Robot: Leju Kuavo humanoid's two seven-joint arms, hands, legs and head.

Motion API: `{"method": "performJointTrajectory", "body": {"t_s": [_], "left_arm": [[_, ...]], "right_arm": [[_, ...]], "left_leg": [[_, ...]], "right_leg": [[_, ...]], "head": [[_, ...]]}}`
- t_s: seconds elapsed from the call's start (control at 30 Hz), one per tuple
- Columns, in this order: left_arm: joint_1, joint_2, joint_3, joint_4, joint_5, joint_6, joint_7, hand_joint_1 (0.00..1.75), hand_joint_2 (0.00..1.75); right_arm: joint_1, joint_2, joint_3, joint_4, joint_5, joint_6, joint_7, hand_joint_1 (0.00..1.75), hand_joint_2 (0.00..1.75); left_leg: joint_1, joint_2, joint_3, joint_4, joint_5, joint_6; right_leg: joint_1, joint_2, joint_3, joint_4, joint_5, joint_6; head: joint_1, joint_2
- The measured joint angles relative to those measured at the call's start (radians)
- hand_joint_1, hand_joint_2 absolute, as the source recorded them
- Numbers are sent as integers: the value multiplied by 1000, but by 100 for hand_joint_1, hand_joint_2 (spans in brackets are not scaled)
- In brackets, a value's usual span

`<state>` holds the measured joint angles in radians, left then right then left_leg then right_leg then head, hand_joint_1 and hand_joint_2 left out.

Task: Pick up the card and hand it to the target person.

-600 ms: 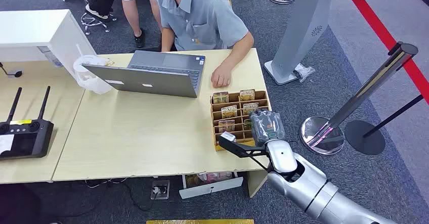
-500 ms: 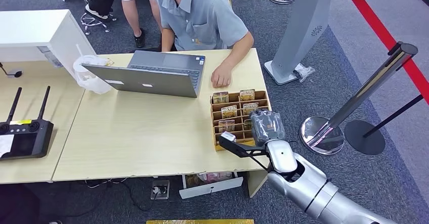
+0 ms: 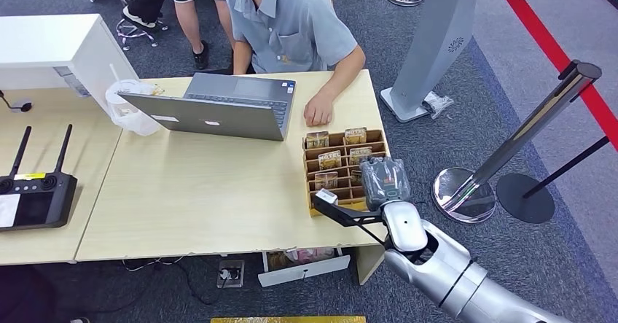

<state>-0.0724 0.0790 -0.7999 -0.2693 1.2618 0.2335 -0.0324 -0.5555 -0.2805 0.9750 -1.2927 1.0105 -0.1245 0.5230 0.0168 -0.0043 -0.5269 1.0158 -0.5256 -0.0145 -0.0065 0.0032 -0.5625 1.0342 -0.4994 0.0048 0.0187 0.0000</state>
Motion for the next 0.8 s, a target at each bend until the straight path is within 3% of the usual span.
{"method": "performJointTrajectory", "body": {"t_s": [0.47,0.8], "left_arm": [[0,0,-7,0,23,-2,-18,0,0],[-1,2,-25,0,11,-16,-16,0,0]], "right_arm": [[-31,-61,-21,-247,202,34,44,175,175],[-98,-77,-44,-347,205,-23,32,175,175]], "left_leg": [[0,0,0,1,0,0],[0,0,-1,1,0,0]], "right_leg": [[0,0,0,0,0,0],[0,0,0,0,1,1]], "head": [[0,0],[0,0]]}}
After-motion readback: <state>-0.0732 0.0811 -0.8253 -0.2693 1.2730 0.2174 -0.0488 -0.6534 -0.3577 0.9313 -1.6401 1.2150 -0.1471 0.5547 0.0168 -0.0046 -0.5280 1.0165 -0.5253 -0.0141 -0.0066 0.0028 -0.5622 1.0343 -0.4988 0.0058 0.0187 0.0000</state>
